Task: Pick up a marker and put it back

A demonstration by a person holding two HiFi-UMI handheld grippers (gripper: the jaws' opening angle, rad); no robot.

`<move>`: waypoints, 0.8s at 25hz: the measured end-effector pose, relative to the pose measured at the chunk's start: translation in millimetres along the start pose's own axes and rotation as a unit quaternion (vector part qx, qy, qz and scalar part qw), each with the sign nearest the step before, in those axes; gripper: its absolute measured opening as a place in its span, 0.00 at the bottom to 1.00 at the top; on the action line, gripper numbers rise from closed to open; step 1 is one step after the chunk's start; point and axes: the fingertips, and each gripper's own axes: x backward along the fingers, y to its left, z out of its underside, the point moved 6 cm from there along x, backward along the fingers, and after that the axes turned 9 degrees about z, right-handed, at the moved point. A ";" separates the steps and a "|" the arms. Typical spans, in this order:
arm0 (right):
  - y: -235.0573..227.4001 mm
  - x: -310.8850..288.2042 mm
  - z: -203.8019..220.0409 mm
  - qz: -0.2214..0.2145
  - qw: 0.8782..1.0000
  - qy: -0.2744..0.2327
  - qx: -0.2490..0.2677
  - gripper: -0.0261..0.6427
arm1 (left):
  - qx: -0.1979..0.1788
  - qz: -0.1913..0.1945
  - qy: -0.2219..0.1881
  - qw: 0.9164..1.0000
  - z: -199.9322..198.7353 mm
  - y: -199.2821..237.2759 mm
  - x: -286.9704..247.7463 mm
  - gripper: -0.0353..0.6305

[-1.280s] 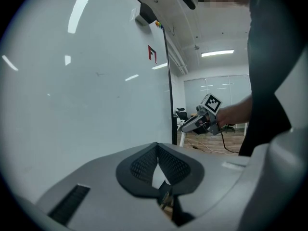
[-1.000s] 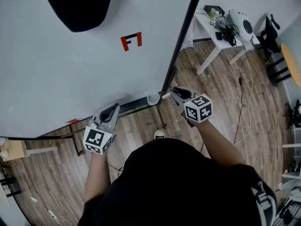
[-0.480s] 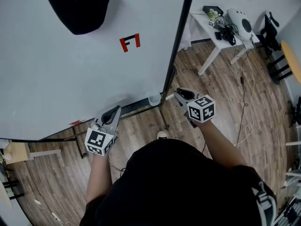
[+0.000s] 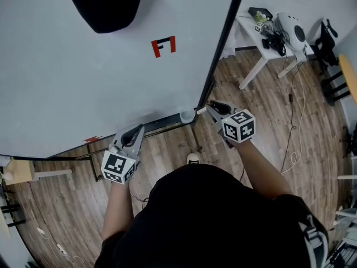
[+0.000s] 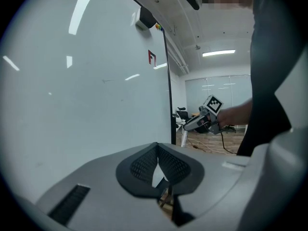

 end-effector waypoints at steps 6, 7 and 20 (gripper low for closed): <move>8.9 -21.7 0.2 -0.017 0.999 0.009 0.028 0.13 | 0.010 -0.017 0.005 1.000 4.3 2.4 5.0 0.07; 10.3 -25.9 1.3 -0.020 0.999 0.012 0.033 0.13 | 0.012 -0.020 0.005 1.000 4.6 2.6 5.6 0.07; 15.0 -83.7 32.8 -0.054 0.995 0.056 0.064 0.13 | 0.038 -0.053 0.019 0.998 17.9 11.3 5.5 0.07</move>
